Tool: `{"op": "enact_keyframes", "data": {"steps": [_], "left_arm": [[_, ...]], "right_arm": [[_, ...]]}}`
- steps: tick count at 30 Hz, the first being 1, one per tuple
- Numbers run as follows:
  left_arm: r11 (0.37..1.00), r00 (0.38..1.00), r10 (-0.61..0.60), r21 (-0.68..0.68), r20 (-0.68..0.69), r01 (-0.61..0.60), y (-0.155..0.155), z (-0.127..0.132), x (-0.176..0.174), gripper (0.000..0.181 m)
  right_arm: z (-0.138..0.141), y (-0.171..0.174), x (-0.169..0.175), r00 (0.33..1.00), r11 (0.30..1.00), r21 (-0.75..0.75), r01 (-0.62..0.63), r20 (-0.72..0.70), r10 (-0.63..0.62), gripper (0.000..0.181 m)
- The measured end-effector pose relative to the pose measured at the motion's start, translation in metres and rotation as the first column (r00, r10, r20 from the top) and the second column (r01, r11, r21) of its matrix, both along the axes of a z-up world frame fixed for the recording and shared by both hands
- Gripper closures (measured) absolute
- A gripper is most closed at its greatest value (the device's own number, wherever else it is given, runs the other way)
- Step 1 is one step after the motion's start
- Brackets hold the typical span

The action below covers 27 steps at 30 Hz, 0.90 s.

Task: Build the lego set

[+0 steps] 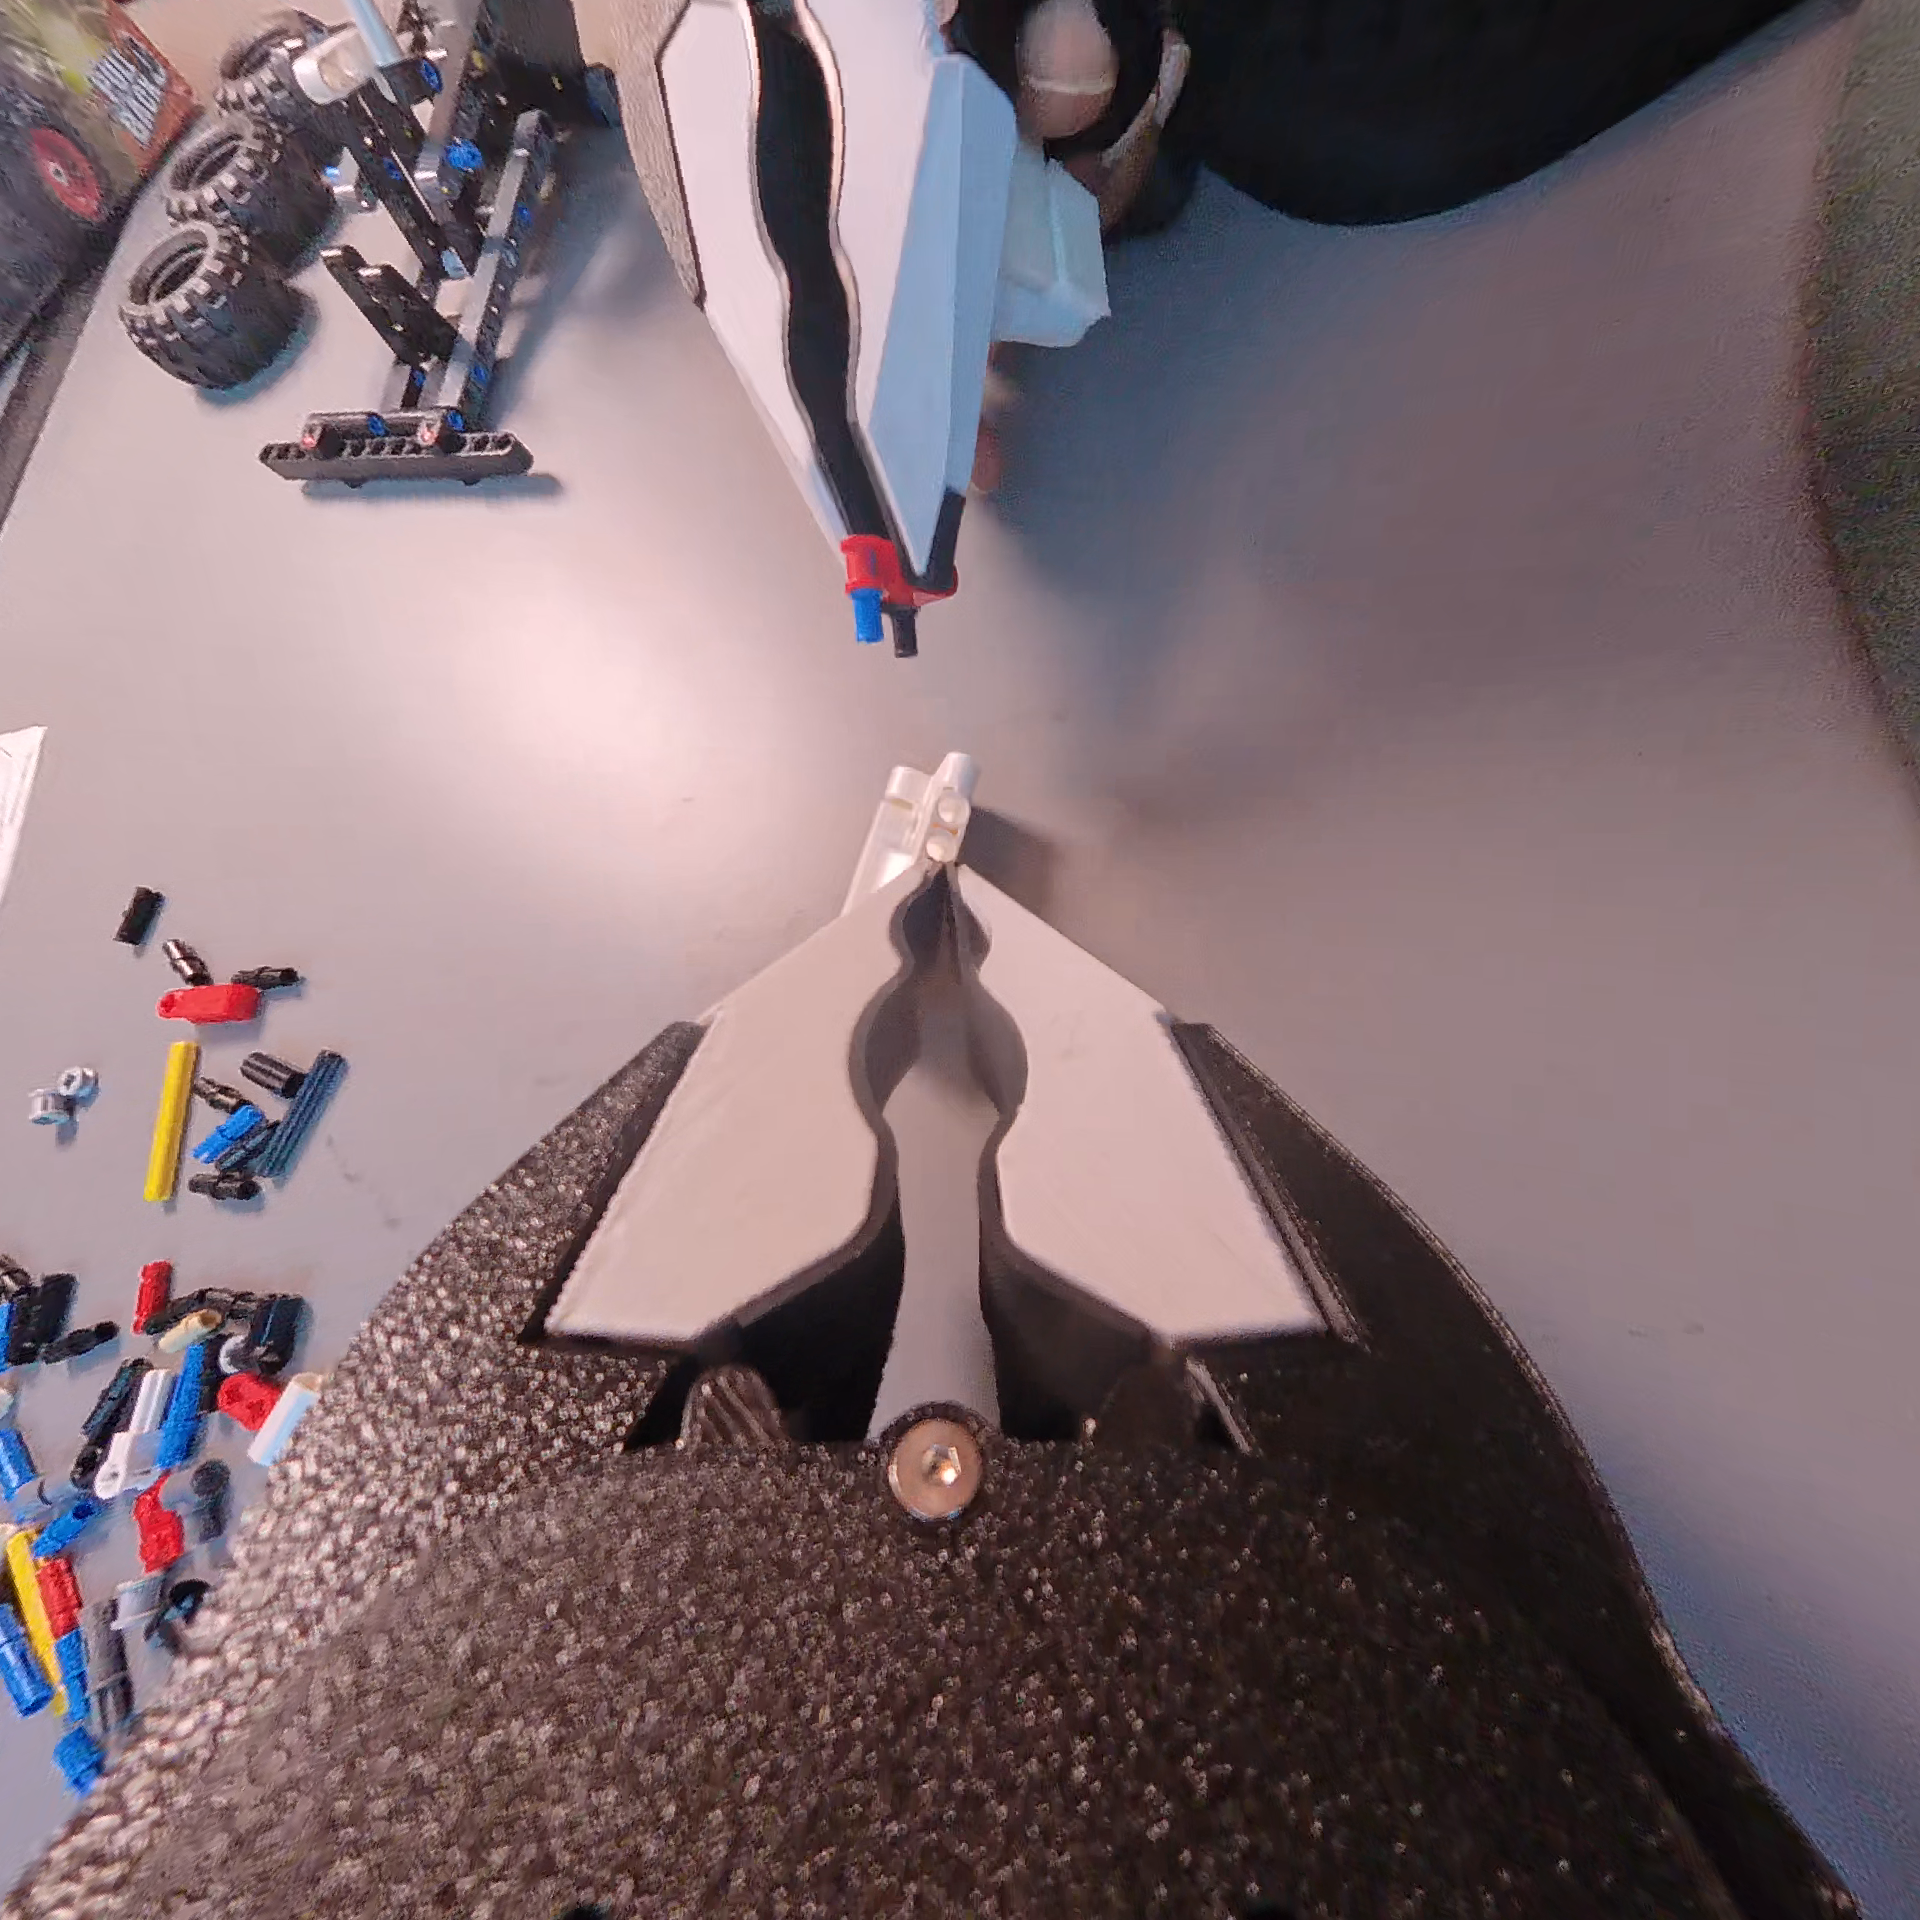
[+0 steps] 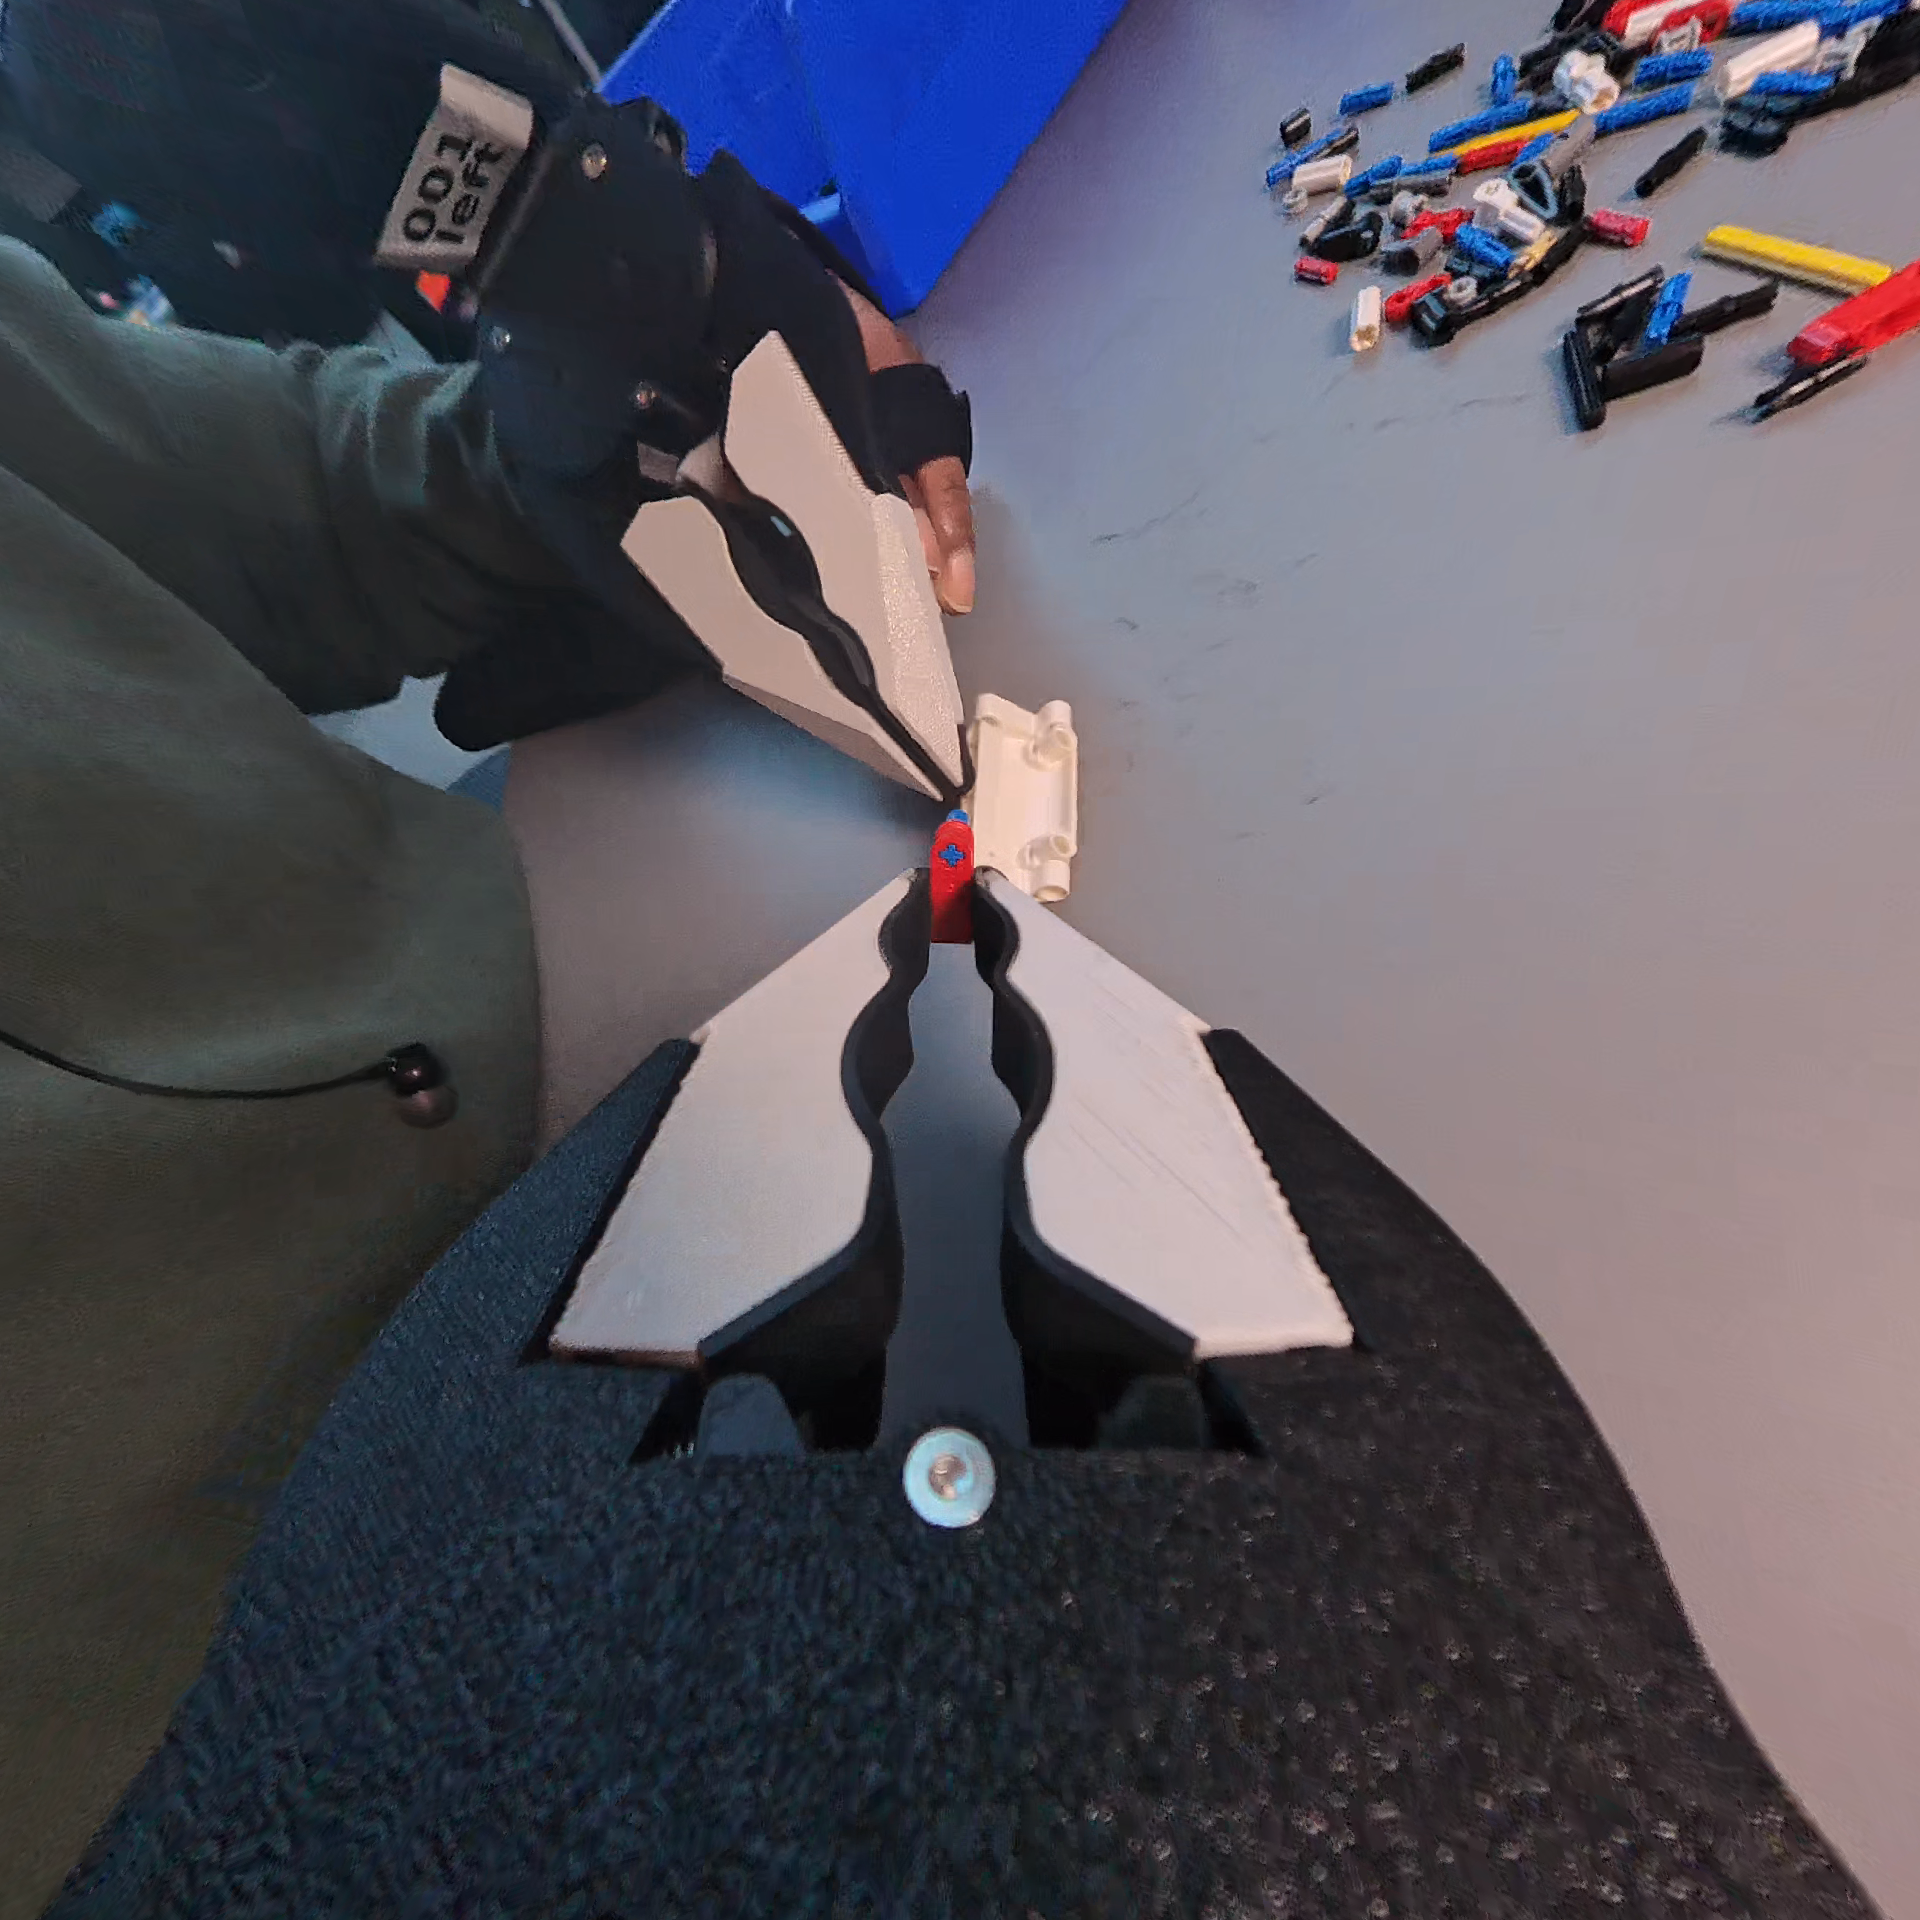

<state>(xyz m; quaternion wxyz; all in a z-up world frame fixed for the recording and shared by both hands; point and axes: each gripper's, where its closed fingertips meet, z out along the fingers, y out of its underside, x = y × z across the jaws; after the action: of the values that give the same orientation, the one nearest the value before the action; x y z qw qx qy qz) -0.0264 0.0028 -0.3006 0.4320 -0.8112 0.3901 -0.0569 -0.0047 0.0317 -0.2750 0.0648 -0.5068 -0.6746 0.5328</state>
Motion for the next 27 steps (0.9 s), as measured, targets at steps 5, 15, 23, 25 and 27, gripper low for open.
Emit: {"op": "enact_keyframes", "data": {"steps": [5,15,23,25,27], "left_arm": [[1.000,1.000,0.006,-0.030,0.029,-0.005,0.000,0.002,-0.004,0.161],[0.983,1.000,0.005,-0.185,0.019,-0.002,0.009,-0.014,-0.005,0.143],[0.959,0.988,-0.022,-0.275,0.154,0.065,0.010,-0.015,-0.005,0.157],[0.958,0.978,-0.025,-0.276,0.205,0.083,0.008,-0.013,-0.004,0.158],[0.960,0.962,-0.050,-0.252,0.270,0.120,0.006,-0.002,0.001,0.158]], "right_arm": [[-0.003,0.001,0.003,0.997,0.989,0.148,-0.028,-0.061,0.037,0.174],[0.012,0.005,0.012,0.946,0.944,0.322,-0.066,-0.282,0.162,0.174],[0.015,0.001,0.013,0.881,0.878,0.477,-0.043,-0.396,0.258,0.174],[0.017,0.001,0.013,0.868,0.870,0.491,-0.032,-0.418,0.269,0.174],[0.020,-0.001,0.014,0.847,0.864,0.503,-0.023,-0.450,0.284,0.174]]}}
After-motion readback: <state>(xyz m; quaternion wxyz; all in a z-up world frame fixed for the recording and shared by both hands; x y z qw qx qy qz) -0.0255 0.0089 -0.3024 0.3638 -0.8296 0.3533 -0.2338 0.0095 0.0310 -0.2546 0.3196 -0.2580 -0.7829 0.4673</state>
